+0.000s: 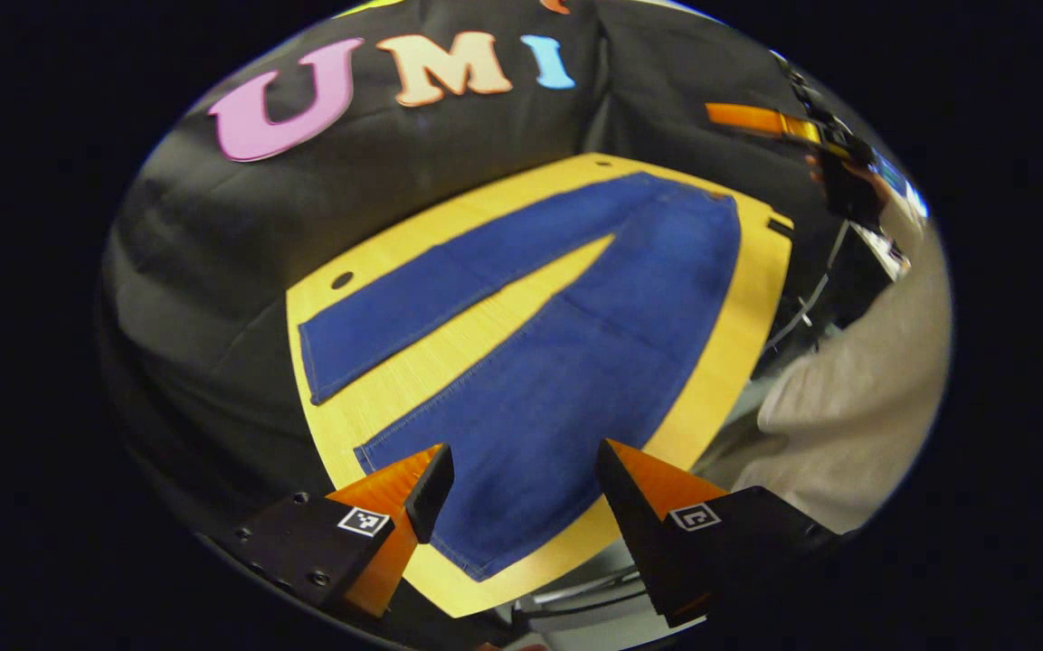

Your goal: Grasp the waist and the cuffs of the jeans and fold them to make the two legs overlap; first hold the waist and fold one-third of the jeans toward the cuffs, then hold the cuffs and fold the remaining one-third in the same direction to finish folding.

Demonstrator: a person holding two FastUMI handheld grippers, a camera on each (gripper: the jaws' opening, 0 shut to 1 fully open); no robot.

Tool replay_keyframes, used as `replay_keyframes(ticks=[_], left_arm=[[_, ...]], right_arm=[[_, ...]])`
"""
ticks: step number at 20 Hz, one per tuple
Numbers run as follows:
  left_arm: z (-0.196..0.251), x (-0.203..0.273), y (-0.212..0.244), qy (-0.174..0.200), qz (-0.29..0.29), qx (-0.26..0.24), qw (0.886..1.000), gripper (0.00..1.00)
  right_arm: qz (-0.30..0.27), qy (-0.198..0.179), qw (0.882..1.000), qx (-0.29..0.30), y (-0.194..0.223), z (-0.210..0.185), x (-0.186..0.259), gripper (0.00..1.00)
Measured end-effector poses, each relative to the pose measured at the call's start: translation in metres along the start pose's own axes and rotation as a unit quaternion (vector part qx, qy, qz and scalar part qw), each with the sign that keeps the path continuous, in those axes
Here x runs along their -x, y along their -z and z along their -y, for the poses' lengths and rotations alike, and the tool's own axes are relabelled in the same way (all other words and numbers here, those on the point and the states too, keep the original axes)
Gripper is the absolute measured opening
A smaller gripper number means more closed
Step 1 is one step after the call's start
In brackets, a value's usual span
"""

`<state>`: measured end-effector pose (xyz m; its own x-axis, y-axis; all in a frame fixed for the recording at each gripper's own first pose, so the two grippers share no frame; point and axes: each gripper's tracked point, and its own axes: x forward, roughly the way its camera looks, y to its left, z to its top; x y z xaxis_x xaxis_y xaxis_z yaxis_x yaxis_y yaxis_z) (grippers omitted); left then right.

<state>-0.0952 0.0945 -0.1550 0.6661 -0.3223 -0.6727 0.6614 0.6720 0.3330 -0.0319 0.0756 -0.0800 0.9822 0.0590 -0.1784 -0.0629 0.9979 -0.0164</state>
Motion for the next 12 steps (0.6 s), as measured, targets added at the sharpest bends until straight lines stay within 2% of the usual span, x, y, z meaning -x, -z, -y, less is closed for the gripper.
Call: replay_keyframes(ticks=[1, 2, 3, 4, 5, 7, 8, 9, 10, 11, 12], left_arm=[[0.003, 0.000, 0.016, 0.019, -0.027, -0.013, 0.999, 0.96], [0.006, 0.000, 0.026, 0.037, -0.053, -0.029, 0.998, 0.96], [0.011, 0.000, 0.037, 0.057, -0.076, -0.046, 0.994, 0.96], [0.013, 0.002, 0.045, 0.072, -0.095, -0.066, 0.991, 0.96], [0.014, 0.001, 0.049, 0.083, -0.109, -0.085, 0.987, 0.97], [0.013, -0.002, 0.059, 0.099, -0.137, -0.112, 0.979, 0.96], [0.013, -0.005, 0.066, 0.108, -0.152, -0.122, 0.975, 1.00], [0.012, -0.008, 0.072, 0.114, -0.166, -0.133, 0.971, 0.96], [0.012, -0.009, 0.077, 0.116, -0.178, -0.142, 0.967, 0.95], [0.010, -0.010, 0.082, 0.116, -0.189, -0.151, 0.963, 0.95], [0.010, -0.011, 0.085, 0.118, -0.199, -0.158, 0.960, 0.95]], right_arm=[[-0.005, 0.003, 1.000, 0.000, 0.003, 0.001, 0.001, 0.98], [-0.010, 0.006, 1.000, 0.000, 0.005, 0.001, 0.002, 0.94], [-0.013, 0.009, 1.000, 0.001, 0.009, 0.003, 0.003, 0.94], [-0.015, 0.013, 1.000, 0.002, 0.010, 0.005, 0.005, 0.98], [-0.015, 0.018, 1.000, 0.002, 0.011, 0.007, 0.006, 0.94], [-0.014, 0.025, 1.000, -0.001, 0.012, 0.010, 0.009, 0.94], [-0.015, 0.028, 0.999, -0.004, 0.012, 0.012, 0.011, 0.94], [-0.016, 0.032, 0.999, -0.005, 0.015, 0.015, 0.012, 0.94], [-0.017, 0.037, 0.999, -0.006, 0.016, 0.019, 0.013, 0.98], [-0.019, 0.042, 0.999, -0.008, 0.018, 0.023, 0.015, 0.94], [-0.020, 0.046, 0.999, -0.009, 0.020, 0.027, 0.015, 0.98]])
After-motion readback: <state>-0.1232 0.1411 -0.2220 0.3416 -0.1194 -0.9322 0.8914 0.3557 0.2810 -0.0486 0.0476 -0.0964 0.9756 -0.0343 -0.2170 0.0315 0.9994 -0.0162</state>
